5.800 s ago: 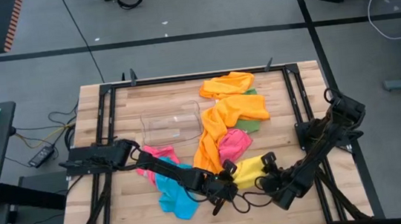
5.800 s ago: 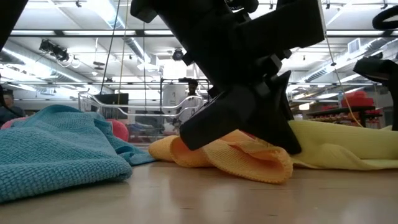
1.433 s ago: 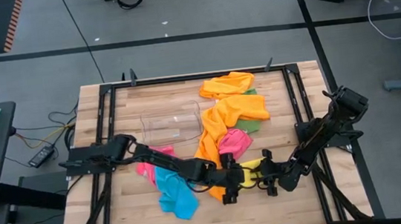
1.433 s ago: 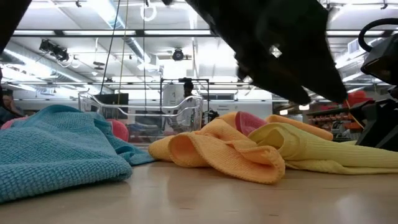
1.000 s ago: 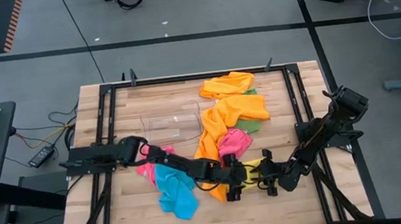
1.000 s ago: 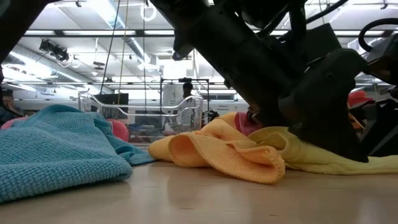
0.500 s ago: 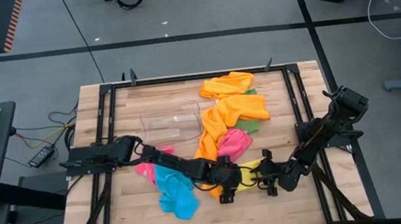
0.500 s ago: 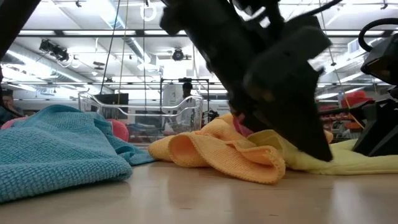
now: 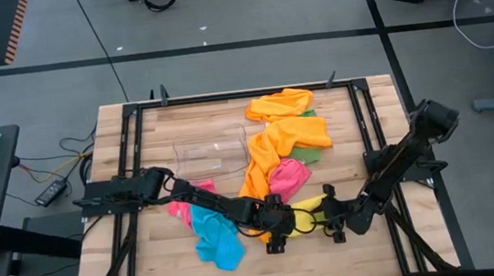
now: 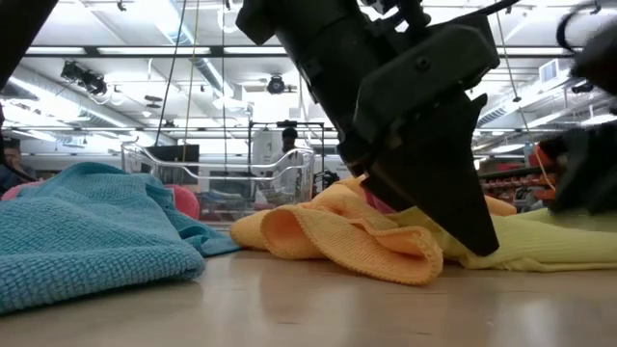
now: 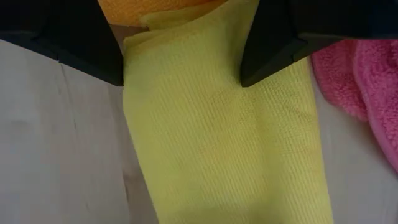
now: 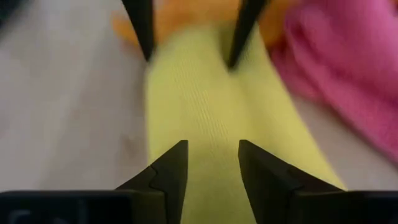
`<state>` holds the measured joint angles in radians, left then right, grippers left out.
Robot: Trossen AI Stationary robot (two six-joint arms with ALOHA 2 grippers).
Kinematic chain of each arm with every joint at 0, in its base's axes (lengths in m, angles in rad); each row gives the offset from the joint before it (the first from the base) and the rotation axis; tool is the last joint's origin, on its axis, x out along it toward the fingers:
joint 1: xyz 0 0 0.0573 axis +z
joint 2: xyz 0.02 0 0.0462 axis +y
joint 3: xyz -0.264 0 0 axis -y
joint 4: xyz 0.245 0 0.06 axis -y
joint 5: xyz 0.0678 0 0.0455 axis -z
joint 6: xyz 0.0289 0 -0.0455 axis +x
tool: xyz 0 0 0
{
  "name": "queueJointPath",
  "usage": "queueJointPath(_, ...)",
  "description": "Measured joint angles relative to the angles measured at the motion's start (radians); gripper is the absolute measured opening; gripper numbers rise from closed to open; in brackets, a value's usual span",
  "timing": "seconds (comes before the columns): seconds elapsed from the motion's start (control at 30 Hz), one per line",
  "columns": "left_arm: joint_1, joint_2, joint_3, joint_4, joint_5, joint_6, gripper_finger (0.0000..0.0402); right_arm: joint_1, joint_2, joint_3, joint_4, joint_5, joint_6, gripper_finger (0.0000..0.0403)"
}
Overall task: Fold microfiber towels
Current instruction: Fold the yellow microfiber cloth
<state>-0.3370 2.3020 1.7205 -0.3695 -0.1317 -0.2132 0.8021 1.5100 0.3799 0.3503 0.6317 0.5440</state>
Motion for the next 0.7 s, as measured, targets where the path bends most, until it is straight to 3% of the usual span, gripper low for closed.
queueJointPath(0.27,0.0,0.0,0.0,0.012,-0.002,0.018,0.0325,0.0,-0.131,0.001,-0.073,0.001,0.023,0.0175)
queueJointPath(0.7,-0.004,-0.09,0.002,0.02,-0.029,0.07,0.0325,-0.042,-0.001,0.064,-0.116,-0.012,0.312,0.0178)
